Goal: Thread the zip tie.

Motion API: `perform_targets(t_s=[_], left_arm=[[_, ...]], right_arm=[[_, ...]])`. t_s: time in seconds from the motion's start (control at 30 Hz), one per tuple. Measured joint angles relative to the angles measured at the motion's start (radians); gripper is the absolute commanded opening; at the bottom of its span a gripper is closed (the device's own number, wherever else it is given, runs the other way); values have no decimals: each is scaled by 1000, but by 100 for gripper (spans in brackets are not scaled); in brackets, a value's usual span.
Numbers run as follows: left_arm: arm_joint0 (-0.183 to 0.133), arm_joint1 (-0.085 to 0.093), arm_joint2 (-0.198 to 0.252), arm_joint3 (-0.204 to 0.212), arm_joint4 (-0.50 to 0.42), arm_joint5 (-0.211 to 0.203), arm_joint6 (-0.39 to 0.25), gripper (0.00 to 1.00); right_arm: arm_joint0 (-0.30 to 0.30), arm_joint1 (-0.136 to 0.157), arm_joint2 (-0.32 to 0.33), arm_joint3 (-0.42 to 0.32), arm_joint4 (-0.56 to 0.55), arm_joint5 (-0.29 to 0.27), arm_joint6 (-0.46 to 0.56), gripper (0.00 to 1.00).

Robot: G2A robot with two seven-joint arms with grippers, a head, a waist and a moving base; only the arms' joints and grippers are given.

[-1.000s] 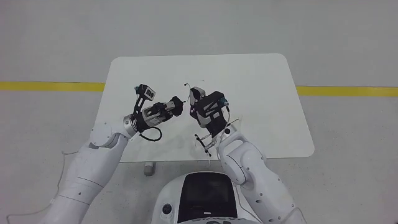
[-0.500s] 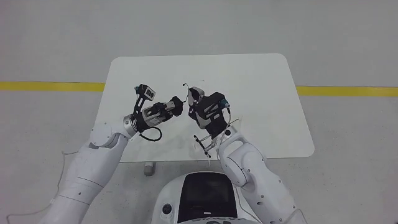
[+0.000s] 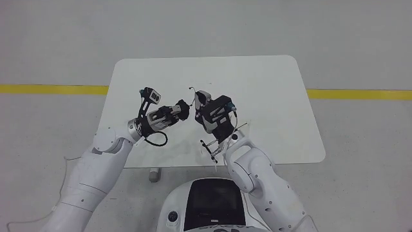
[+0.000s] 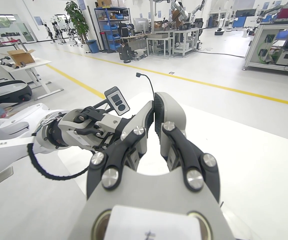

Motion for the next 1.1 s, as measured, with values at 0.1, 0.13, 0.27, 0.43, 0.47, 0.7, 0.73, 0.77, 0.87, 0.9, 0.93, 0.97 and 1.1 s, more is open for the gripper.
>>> perform_targets(t_s=[0.1,0.13,0.27,0.43,0.47,0.7,0.73,0.77,0.87,0.9,0.93,0.97,1.1], left_arm=[[0,0,0,0,0,0,0,0],[0,0,0,0,0,0,0,0],[0,0,0,0,0,0,0,0],[0,0,0,0,0,0,0,0],[0,0,0,0,0,0,0,0],[0,0,0,0,0,0,0,0],[0,0,0,0,0,0,0,0],[0,0,0,0,0,0,0,0],[0,0,0,0,0,0,0,0],[0,0,0,0,0,0,0,0],[0,0,0,0,0,0,0,0],[0,0,0,0,0,0,0,0],[0,0,0,0,0,0,0,0]], right_arm=[[-1,2,1,0,1,1,0,0],[-2,2,1,-1,1,2,-1,0],[-2,4,0,-2,3,2,1,0],[-3,7,0,-3,11,-9,11,0],[-3,7,1,-3,14,-12,12,0],[-1,11,2,-1,35,-27,11,0],[-1,11,2,0,39,-28,11,0],[-1,12,2,0,43,-30,11,0],[0,13,1,3,56,-34,10,0],[1,13,0,4,59,-35,10,0],[1,13,-1,6,61,-36,11,0],[2,14,-2,8,62,-38,12,0],[5,15,-7,15,69,-44,18,0]])
